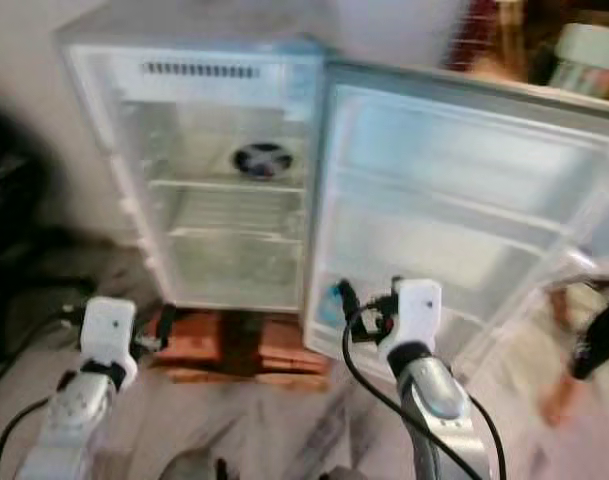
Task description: Restocking fridge
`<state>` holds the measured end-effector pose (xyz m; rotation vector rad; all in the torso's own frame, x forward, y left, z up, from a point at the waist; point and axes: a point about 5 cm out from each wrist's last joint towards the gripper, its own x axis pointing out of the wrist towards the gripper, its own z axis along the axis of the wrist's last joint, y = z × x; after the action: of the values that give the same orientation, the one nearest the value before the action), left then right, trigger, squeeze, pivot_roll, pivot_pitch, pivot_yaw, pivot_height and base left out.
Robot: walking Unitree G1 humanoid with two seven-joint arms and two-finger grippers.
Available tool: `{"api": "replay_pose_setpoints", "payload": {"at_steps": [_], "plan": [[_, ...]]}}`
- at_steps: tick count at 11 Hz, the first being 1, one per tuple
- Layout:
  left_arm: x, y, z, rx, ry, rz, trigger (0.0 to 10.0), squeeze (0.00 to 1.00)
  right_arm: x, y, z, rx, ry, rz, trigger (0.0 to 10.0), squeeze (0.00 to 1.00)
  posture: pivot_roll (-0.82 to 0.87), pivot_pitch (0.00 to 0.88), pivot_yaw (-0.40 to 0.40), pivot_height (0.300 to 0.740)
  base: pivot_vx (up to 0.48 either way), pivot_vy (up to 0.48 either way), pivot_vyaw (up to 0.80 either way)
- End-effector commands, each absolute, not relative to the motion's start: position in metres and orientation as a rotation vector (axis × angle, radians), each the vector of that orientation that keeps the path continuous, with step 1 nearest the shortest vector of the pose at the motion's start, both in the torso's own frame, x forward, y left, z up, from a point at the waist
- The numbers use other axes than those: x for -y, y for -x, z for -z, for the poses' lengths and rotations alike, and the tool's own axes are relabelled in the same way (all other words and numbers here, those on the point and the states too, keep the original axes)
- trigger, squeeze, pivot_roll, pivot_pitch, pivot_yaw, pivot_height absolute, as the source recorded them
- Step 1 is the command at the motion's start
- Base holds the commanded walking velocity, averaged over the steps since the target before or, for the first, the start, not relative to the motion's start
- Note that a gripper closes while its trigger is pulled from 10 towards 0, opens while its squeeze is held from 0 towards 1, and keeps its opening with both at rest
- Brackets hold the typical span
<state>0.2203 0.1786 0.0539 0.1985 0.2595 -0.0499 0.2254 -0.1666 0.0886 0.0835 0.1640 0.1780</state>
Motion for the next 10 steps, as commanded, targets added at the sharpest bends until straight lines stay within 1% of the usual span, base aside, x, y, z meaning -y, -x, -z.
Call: {"api": "replay_pose_setpoints", "payload": {"at_steps": [1,3,4,5,6,7,8,9,10], "plan": [[-0.175,-0.223,-0.059,-0.226,-0.207,0.071,10.0,0.0,0.168,-0.227,-0.089,-0.171,-0.075,-0.17,10.0,0.0,0.05,0.0,0.012,0.74,0.0,0.0,0.0],[-0.174,-0.227,-0.062,-0.193,-0.194,0.073,10.0,0.0,0.169,-0.235,-0.092,-0.159,-0.051,-0.162,10.0,0.0,0.05,0.0,0.016,0.74,0.0,0.0,0.0],[-0.176,-0.23,-0.064,-0.173,-0.211,0.05,10.0,0.0,0.175,-0.24,-0.094,-0.161,-0.032,-0.14,10.0,0.0,0.05,0.0,0.022,0.74,0.0,0.0,0.0],[-0.178,-0.233,-0.063,-0.172,-0.217,0.032,10.0,0.0,0.178,-0.245,-0.092,-0.174,0.048,-0.121,10.0,0.0,0.04,0.0,0.031,0.74,0.0,0.0,0.0],[-0.177,-0.233,-0.061,-0.178,-0.211,0.038,10.0,0.0,0.177,-0.247,-0.091,-0.177,0.054,-0.112,10.0,0.0,0.04,0.0,0.031,0.74,0.0,0.0,0.0],[-0.175,-0.234,-0.059,-0.183,-0.207,0.049,10.0,0.0,0.174,-0.247,-0.092,-0.158,0.076,-0.111,10.0,0.0,0.04,0.0,0.02,0.74,0.0,0.0,0.0],[-0.171,-0.236,-0.059,-0.177,-0.195,0.071,10.0,0.0,0.166,-0.246,-0.092,-0.133,0.027,-0.134,10.0,0.0,0.06,0.0,0.002,0.74,0.0,0.0,0.0],[-0.17,-0.238,-0.06,-0.166,-0.199,0.061,10.0,0.0,0.164,-0.247,-0.092,-0.112,0.021,-0.102,10.0,0.0,0.06,0.0,-0.004,0.74,0.0,0.0,0.0],[-0.171,-0.24,-0.061,-0.155,-0.177,0.058,10.0,0.0,0.157,-0.246,-0.095,-0.084,0.026,-0.104,10.0,0.0,0.06,0.0,-0.007,0.74,0.0,0.0,0.0]]}}
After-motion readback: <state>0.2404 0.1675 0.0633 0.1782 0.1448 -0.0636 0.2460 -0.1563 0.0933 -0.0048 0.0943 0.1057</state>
